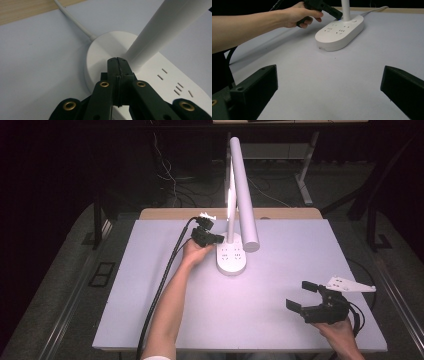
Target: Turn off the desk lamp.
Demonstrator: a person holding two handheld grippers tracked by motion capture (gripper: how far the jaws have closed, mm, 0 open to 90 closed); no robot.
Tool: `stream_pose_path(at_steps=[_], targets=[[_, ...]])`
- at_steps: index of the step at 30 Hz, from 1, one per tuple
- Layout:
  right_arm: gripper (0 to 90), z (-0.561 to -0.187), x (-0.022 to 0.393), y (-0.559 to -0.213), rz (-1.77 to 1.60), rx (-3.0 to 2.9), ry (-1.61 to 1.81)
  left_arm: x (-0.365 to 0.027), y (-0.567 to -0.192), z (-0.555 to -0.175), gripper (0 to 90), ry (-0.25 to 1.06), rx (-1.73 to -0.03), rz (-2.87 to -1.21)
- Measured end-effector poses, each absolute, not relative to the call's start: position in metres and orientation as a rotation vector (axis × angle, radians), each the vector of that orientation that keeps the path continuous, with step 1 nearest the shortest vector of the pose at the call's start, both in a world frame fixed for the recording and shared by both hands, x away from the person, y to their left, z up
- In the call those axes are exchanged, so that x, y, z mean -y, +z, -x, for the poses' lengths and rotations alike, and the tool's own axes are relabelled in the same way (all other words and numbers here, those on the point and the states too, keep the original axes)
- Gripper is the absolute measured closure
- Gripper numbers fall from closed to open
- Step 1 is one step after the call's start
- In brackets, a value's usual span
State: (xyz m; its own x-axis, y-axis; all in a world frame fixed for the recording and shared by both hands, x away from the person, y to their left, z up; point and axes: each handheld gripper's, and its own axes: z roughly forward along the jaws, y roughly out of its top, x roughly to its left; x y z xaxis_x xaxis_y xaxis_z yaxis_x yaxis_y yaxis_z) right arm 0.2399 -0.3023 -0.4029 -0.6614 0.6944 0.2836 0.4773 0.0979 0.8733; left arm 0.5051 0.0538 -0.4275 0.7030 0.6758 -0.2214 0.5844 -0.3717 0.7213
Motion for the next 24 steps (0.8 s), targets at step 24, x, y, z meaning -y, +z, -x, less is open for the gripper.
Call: stream_pose_path(at_steps=[24], targets=[[0.9, -0.239, 0.312, -0.401, -1.194, -2.132, 1.607, -0.044, -0.424, -0.501, 90.0, 0.201, -0.943, -2.112]])
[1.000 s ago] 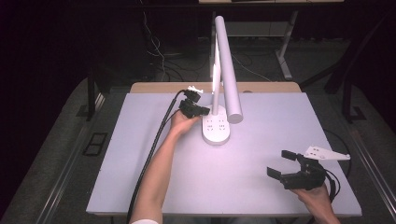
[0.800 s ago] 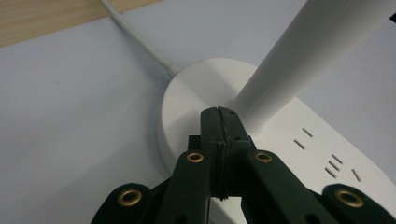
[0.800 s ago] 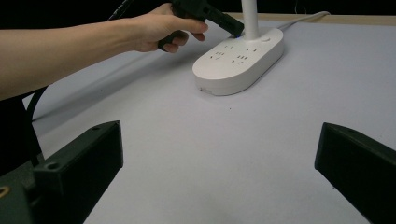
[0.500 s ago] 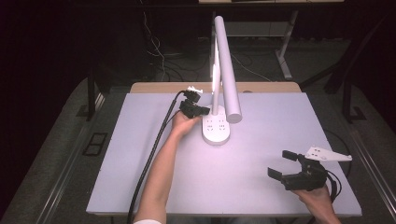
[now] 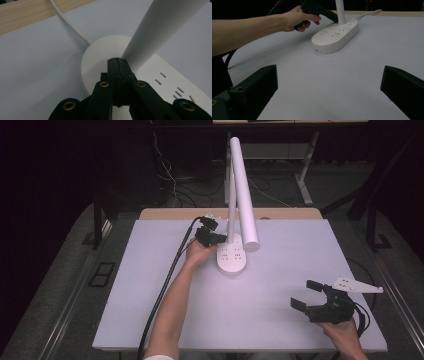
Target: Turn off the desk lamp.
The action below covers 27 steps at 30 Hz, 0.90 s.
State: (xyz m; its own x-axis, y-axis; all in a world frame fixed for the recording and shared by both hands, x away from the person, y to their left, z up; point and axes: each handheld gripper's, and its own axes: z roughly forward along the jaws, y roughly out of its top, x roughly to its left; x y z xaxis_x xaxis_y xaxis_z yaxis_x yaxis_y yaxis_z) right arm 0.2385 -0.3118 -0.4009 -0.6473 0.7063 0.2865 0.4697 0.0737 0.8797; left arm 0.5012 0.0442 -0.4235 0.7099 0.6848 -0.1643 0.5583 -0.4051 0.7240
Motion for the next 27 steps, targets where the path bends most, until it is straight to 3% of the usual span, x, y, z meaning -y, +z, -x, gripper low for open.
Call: stream_pose_path(at_steps=[10, 27], targets=[[0.9, -0.239, 0.309, -0.401, -1.186, -2.139, 1.6, -0.053, -0.41, -0.496, 85.8, 0.244, -0.914, -2.096], [0.9, -0.24, 0.307, -0.402, -1.186, -2.141, 1.601, -0.093, -0.383, -0.478, 59.1, 0.197, -0.968, -1.945]])
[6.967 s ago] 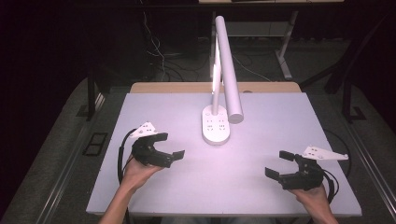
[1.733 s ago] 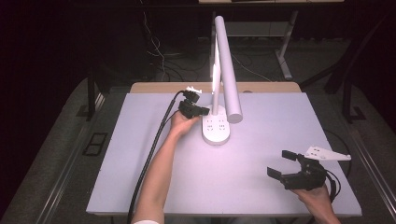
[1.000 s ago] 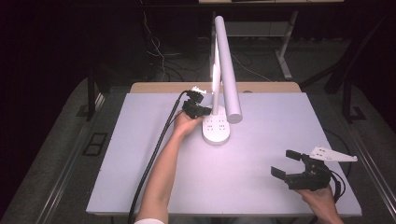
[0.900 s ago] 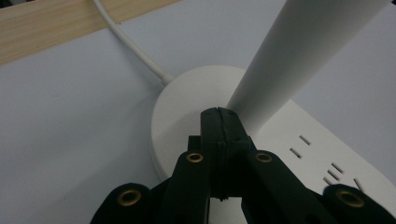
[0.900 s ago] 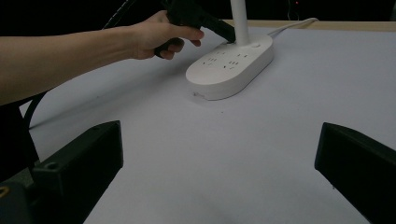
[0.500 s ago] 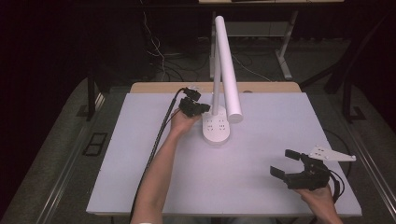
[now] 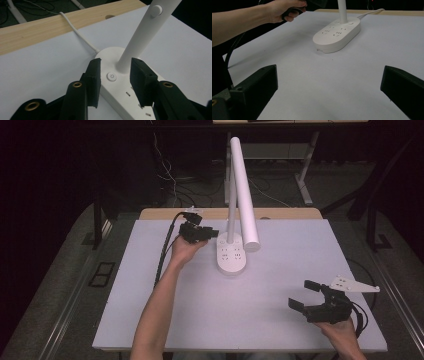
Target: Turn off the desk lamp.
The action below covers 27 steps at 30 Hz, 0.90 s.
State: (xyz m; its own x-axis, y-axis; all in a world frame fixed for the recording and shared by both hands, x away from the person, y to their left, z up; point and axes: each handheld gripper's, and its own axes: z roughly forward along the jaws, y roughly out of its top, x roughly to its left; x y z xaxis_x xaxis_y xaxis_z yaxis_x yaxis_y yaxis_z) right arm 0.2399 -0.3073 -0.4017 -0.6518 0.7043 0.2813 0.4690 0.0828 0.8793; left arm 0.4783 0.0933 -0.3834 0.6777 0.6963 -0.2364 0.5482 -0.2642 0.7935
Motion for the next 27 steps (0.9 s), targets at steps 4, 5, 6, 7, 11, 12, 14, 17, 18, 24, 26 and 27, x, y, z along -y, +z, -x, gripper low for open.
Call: stream_pose_path(at_steps=[4, 5, 6, 7, 11, 12, 14, 17, 18, 24, 26, 27], targets=[[0.9, -0.24, 0.307, -0.402, -1.191, -2.14, 1.605, -0.105, -0.38, -0.474, 54.0, 0.179, -0.973, -1.902], [0.9, -0.24, 0.306, -0.402, -1.191, -2.142, 1.605, -0.108, -0.379, -0.473, 52.8, 0.182, -0.965, -1.902], [0.9, -0.24, 0.306, -0.402, -1.191, -2.143, 1.603, -0.11, -0.378, -0.471, 51.4, 0.183, -0.966, -1.897], [0.9, -0.24, 0.306, -0.402, -1.19, -2.143, 1.602, -0.112, -0.377, -0.47, 49.4, 0.176, -0.968, -1.893], [0.9, -0.241, 0.305, -0.402, -1.193, -2.145, 1.604, -0.12, -0.375, -0.464, 42.1, 0.158, -0.967, -1.877], [0.9, -0.241, 0.305, -0.402, -1.189, -2.147, 1.602, -0.123, -0.375, -0.463, 40.4, 0.145, -0.955, -1.879], [0.9, -0.241, 0.305, -0.402, -1.189, -2.148, 1.601, -0.126, -0.374, -0.46, 31.0, 0.135, -0.932, -1.893], [0.9, -0.241, 0.304, -0.402, -1.187, -2.151, 1.598, -0.13, -0.372, -0.453, 18.8, 0.12, -0.916, -1.886], [0.9, -0.241, 0.304, -0.402, -1.191, -2.15, 1.6, -0.132, -0.371, -0.451, 16.3, 0.121, -0.917, -1.878], [0.9, -0.241, 0.305, -0.402, -1.191, -2.149, 1.598, -0.141, -0.363, -0.434, 0.0, 0.127, -0.919, -1.859], [0.9, -0.241, 0.304, -0.402, -1.191, -2.15, 1.598, -0.145, -0.36, -0.428, 0.0, 0.142, -0.91, -1.845], [0.9, -0.241, 0.304, -0.402, -1.19, -2.15, 1.599, -0.147, -0.359, -0.425, 0.0, 0.151, -0.907, -1.837]])
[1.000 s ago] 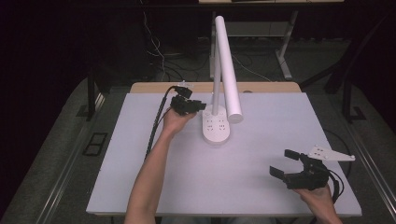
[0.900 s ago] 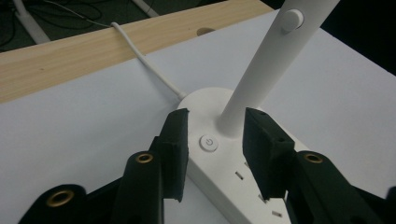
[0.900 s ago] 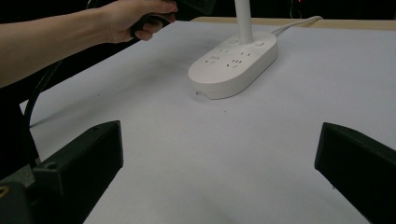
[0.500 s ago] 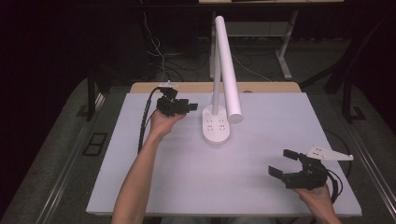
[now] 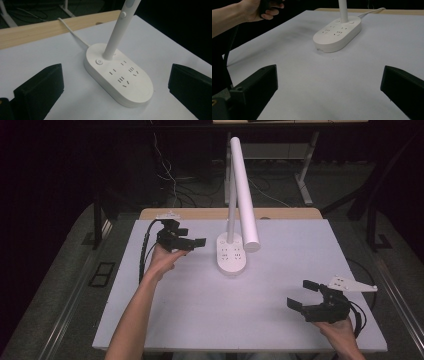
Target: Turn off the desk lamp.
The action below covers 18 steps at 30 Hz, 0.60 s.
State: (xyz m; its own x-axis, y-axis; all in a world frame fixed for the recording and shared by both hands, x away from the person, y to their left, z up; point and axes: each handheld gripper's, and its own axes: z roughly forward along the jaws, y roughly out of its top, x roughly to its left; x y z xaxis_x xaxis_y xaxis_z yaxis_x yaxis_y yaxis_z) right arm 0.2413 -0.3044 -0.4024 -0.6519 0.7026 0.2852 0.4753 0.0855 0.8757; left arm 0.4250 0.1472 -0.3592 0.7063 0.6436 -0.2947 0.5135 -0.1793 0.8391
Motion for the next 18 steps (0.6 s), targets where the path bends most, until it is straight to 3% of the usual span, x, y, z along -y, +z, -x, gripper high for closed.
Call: stream_pose_path(at_steps=[18], targets=[[0.9, -0.242, 0.302, -0.403, -1.186, -2.152, 1.595, -0.177, -0.358, -0.369, 0.0, 0.196, -0.916, -1.809]])
